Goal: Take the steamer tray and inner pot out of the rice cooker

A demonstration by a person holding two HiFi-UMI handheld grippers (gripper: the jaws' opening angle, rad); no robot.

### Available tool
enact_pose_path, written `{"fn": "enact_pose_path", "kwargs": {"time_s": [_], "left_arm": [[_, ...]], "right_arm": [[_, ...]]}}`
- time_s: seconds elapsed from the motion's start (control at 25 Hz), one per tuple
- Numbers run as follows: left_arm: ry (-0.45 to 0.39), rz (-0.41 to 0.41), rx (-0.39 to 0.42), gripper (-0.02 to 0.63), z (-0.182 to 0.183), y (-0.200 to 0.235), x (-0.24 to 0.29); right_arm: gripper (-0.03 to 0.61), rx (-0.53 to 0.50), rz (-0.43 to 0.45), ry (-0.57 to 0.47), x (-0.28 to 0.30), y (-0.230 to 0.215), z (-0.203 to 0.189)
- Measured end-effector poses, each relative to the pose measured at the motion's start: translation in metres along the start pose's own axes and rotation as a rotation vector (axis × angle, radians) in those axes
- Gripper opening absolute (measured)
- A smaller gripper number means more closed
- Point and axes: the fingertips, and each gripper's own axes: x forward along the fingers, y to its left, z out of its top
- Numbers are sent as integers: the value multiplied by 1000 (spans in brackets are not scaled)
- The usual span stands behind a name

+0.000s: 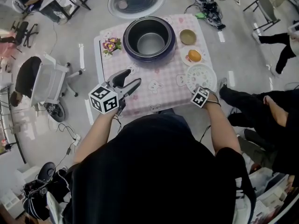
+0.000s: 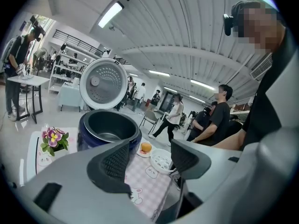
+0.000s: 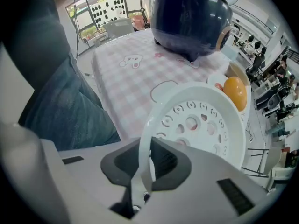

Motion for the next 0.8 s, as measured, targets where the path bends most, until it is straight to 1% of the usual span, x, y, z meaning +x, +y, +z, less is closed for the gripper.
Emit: {"fn": "enact_pose_path", "kwargs": {"time_s": [0.44, 0.64, 0.8], "left_arm": [[4, 5, -7, 296, -2, 2, 0], [3, 6, -9, 296, -3, 3, 4], [-2, -1, -8, 296, -1, 1, 6]], "right_arm": [[70, -22, -28, 0, 12, -2, 1], [130, 1, -15, -15, 13, -3, 1], [204, 40, 24, -31, 7, 0, -1]]}}
